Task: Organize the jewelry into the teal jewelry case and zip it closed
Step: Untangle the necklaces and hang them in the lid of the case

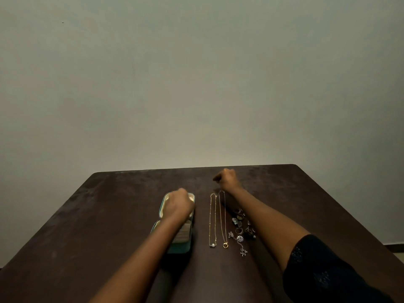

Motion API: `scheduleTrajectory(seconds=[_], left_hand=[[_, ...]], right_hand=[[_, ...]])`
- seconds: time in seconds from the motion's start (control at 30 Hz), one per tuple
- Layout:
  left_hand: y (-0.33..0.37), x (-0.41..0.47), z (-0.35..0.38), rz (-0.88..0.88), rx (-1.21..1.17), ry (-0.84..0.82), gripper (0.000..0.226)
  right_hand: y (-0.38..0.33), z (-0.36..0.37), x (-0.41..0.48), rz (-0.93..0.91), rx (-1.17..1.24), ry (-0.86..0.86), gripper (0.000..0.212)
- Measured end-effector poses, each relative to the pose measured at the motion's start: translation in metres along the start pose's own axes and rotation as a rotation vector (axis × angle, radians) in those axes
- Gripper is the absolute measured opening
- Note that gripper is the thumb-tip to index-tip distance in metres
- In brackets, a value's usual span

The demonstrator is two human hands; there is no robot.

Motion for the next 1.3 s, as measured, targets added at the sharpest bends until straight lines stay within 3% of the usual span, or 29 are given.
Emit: scheduleTrajectory(seconds=[0.1,0.23,0.5,0.67,0.77,1.3], left_hand=[[-0.031,0.017,-0.014,-0.125,0.008,0.040,0.029],[-0.063,0.024,-0.002,-0.235,-0.077,-0.076,0.031],[-0.100,0.026,0.026,-0.410,-0.875,-0.189,0.023],[-0.102,0.003,0.024,-0.373,-1.197,-0.282,0.031],[-0.107,-0.001,0.027,-0.365,-1.368,-0.308,0.048],[-0.116,0.008,0.042,-0.258,-1.355,-0.295,0.047]], right_hand=[[-0.012,-0.006,-0.008,0.002,0.023,0.003,0.024],[-0.041,0.000,-0.027,-0.048,0.064,-0.081,0.023],[-0.105,0.026,-0.068,-0.099,0.223,-0.136,0.024],[-0.131,0.047,-0.088,-0.199,0.183,-0.223,0.023],[-0.138,0.059,-0.095,-0.223,0.143,-0.268,0.023],[-0.170,0.074,-0.087,-0.046,-0.163,-0.399,0.037]])
Point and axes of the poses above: each hand's wrist, its own x-axis towards the middle knuckle, its own z-axis out of the palm, y = z × x, the point moved 3 cm from there along x, towards the middle knuckle, and after that the axes turned 8 degrees about -z, right-handed, at the moved point
